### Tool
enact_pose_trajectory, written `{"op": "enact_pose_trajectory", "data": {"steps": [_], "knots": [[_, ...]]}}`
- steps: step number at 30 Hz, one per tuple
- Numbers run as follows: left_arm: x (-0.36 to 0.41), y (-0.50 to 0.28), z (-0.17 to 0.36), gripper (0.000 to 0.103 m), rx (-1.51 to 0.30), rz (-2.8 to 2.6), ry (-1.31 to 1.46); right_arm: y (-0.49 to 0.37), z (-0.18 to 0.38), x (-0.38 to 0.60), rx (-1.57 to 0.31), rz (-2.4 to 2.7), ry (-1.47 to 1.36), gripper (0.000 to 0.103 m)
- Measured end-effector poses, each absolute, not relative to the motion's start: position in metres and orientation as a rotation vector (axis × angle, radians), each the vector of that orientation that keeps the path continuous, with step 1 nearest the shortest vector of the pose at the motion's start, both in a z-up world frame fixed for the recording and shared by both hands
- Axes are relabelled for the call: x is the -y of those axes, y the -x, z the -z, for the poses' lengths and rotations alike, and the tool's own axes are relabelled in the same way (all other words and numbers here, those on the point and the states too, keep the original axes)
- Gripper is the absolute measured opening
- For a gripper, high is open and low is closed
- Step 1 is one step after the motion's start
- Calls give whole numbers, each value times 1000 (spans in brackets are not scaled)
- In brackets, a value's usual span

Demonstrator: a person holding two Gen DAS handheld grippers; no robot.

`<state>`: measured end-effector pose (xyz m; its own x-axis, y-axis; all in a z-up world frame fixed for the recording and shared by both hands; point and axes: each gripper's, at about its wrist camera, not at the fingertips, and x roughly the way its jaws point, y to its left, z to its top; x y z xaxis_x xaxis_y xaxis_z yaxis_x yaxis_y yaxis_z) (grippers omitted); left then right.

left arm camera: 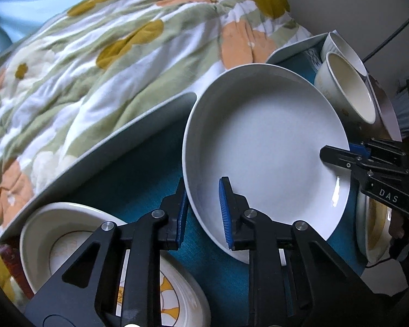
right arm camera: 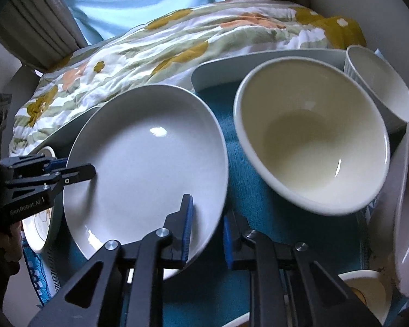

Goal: Organize plates and bowls

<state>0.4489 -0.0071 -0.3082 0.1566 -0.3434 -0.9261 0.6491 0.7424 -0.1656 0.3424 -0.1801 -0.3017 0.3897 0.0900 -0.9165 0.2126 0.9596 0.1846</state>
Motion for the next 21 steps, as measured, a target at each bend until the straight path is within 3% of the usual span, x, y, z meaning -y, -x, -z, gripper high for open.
{"op": "enact_pose_trajectory", "data": {"steps": [12,21], "knots": [[4,-434,291,20,-1174,710,-332,-334,285,177,-1144,97,-253,18],[-5,-397,249,20,-1137,676,-321,-312,249,170,-1134,67,-244,18]]}}
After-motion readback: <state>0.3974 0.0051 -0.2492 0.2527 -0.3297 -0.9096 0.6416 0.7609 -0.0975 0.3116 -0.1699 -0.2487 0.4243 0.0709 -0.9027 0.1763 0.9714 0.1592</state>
